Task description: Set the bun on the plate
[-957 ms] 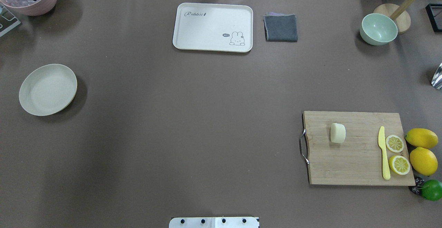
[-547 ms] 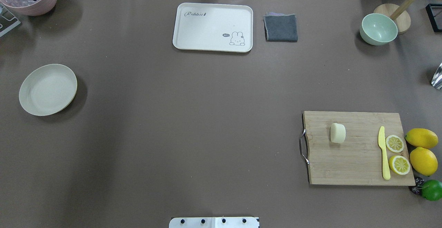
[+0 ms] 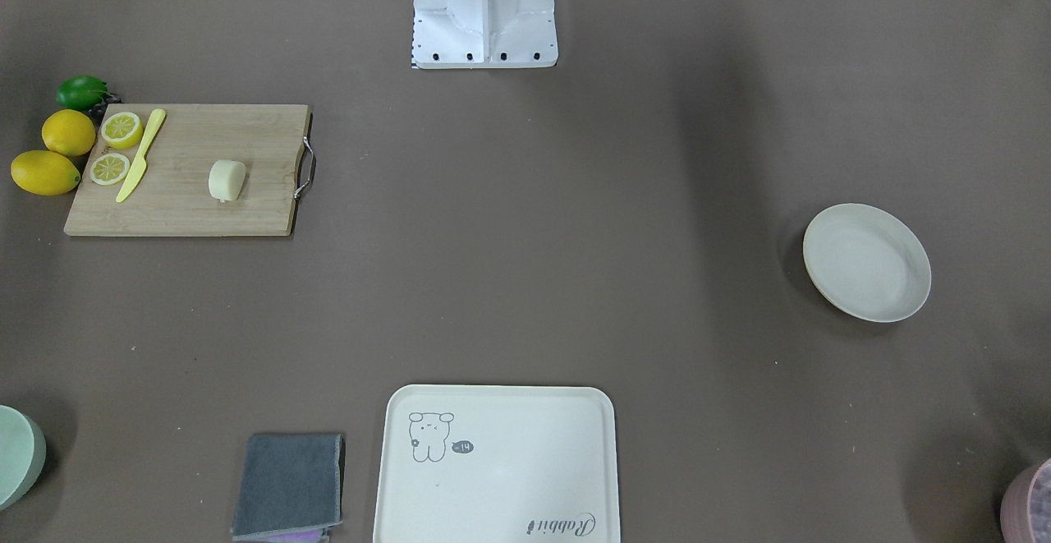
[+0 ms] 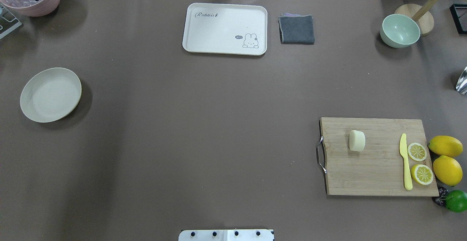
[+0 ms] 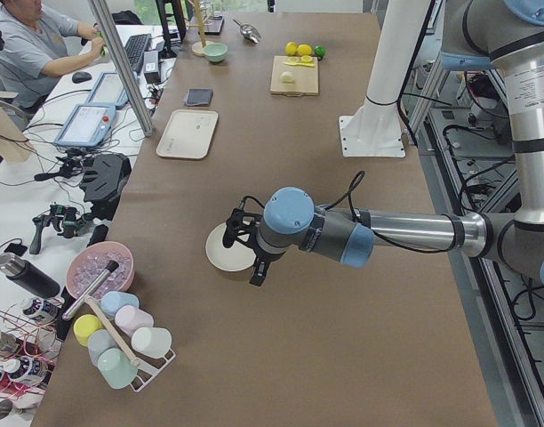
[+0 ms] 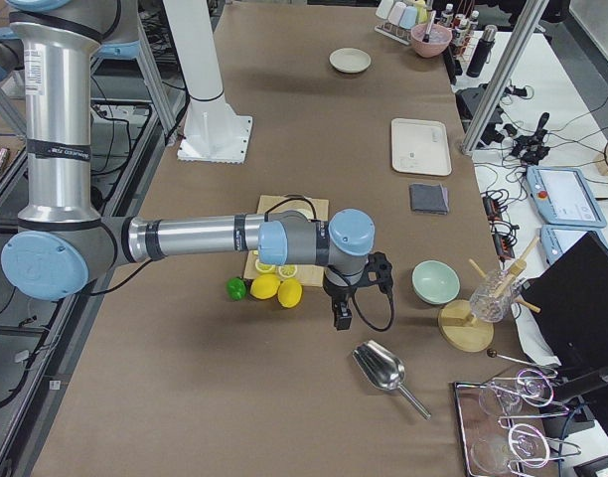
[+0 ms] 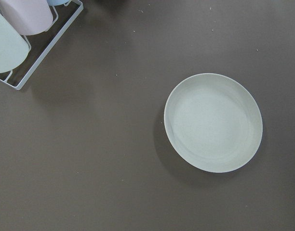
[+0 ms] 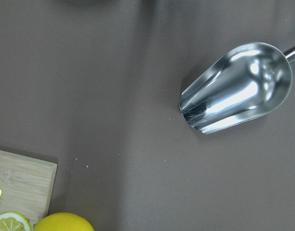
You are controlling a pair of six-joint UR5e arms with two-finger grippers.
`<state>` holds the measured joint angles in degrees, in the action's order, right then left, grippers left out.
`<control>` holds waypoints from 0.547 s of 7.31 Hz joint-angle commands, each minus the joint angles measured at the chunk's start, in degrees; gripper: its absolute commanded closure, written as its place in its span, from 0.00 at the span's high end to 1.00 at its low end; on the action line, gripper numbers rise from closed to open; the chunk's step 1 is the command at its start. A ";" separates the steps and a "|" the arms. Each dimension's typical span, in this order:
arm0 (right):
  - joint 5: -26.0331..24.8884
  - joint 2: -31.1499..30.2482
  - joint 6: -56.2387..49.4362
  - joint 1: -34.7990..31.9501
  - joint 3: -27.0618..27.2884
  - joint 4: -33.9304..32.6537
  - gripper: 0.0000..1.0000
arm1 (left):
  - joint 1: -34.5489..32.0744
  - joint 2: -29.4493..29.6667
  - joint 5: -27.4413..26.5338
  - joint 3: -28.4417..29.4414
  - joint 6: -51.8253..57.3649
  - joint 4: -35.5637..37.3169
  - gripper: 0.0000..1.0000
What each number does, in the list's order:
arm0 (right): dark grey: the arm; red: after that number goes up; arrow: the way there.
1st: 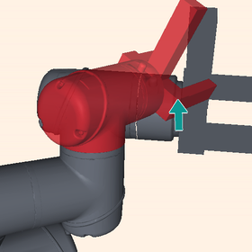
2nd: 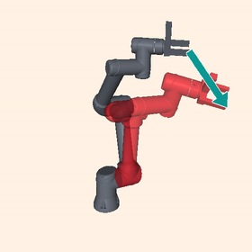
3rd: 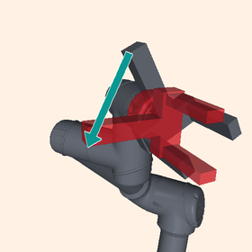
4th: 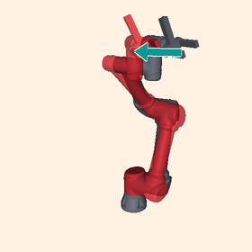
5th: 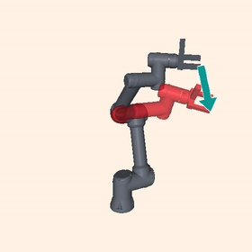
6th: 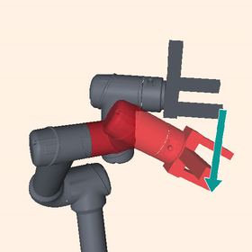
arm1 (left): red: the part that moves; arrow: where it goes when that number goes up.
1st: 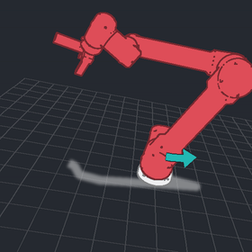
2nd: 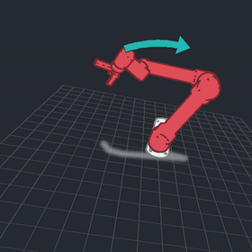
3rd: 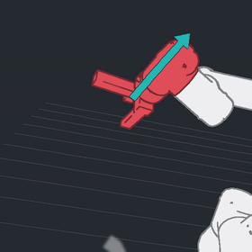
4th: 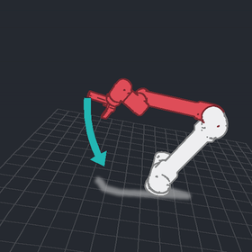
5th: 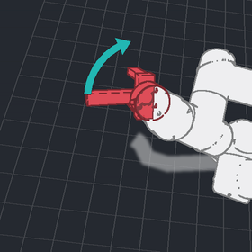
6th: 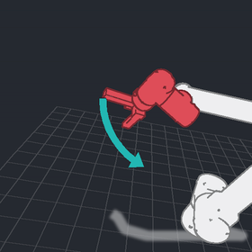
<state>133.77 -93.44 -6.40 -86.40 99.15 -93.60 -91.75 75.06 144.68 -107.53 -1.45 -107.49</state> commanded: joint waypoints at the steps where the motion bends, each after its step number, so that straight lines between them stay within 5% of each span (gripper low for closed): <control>1: 0.00 -0.07 1.65 0.00 -0.01 0.00 1.00 | 2.09 0.97 -0.19 1.01 -2.21 -0.18 1.00; 4: 0.53 -0.68 1.74 0.00 0.07 0.00 1.00 | 11.55 12.16 -0.54 10.64 -5.49 -0.79 0.91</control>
<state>134.15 -93.87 -4.71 -86.40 99.15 -93.60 -84.81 81.48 144.19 -101.38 -6.50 -108.10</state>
